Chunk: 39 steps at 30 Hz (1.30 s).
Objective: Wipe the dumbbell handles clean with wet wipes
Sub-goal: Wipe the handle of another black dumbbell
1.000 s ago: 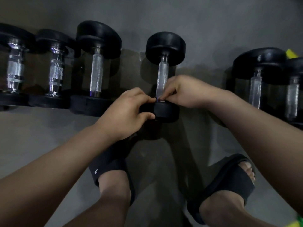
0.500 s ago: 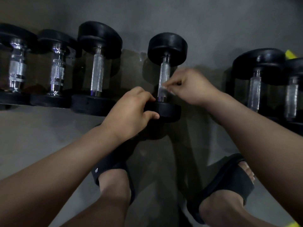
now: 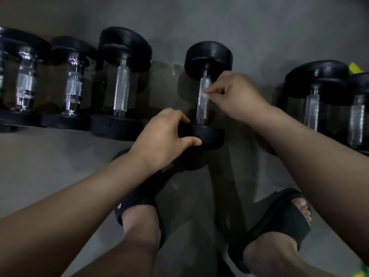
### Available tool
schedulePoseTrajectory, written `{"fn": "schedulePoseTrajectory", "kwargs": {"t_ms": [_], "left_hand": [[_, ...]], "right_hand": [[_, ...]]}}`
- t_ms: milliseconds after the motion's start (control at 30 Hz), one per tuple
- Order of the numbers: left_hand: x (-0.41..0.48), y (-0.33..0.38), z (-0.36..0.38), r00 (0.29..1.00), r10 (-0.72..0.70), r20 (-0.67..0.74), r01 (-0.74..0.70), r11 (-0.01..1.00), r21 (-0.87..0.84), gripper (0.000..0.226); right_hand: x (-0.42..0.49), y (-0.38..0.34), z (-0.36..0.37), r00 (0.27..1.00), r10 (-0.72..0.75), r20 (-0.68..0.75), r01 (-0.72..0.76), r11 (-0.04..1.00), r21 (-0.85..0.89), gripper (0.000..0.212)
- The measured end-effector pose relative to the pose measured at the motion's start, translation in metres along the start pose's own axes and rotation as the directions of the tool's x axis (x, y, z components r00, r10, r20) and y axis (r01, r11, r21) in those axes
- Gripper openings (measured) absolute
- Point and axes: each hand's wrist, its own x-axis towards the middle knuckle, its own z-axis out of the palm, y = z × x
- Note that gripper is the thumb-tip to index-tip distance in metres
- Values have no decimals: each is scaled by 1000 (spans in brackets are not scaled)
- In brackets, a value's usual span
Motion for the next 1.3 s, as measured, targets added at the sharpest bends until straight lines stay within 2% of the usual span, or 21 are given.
{"fn": "schedulePoseTrajectory", "kwargs": {"t_ms": [200,267,367,400,500,600,667,767,867,967,1033,1100,1167,1300], "left_hand": [[5,5,-1,996,79,41,-80,997,21,49],[7,5,-3,991,114,67,-115,993,5,44],[7,0,-4,980,176,97,-171,983,-59,34],[7,-3,-3,976,191,100,-183,979,-84,32],[7,-6,-1,979,183,88,-170,976,-139,34],[11,-4,0,986,147,75,-138,983,-120,32],[13,-1,0,988,135,76,-125,985,-115,31],[14,1,1,987,139,79,-131,986,-99,30],[13,1,2,987,144,72,-138,987,-82,30],[13,3,4,988,143,66,-137,987,-88,30],[15,4,6,987,147,65,-141,986,-87,30],[15,5,6,986,151,67,-145,986,-87,30],[14,6,7,985,160,63,-154,984,-89,30],[14,6,8,984,169,55,-164,983,-83,31]], "right_hand": [[-23,-5,-2,959,-139,247,151,988,-30,18],[-12,-4,-7,972,-116,202,130,990,-59,18],[-2,3,-10,998,-15,56,17,999,-41,19],[-5,3,-9,999,-6,53,8,999,-41,20],[-28,1,-4,980,-63,190,71,997,-37,19],[-33,-3,-12,929,-124,348,150,987,-50,22],[-24,-3,-20,917,-134,375,178,980,-84,21],[-21,-1,-22,946,-121,300,154,984,-90,20],[-31,-7,-18,904,-140,404,178,982,-59,25],[-29,-11,-25,865,-164,475,242,964,-108,23],[-19,-7,-29,912,-165,374,233,962,-141,19],[-5,3,-30,980,-114,161,138,979,-152,19],[0,8,-25,998,-60,34,65,983,-170,20],[-29,9,-8,992,-112,59,118,986,-120,19]]}}
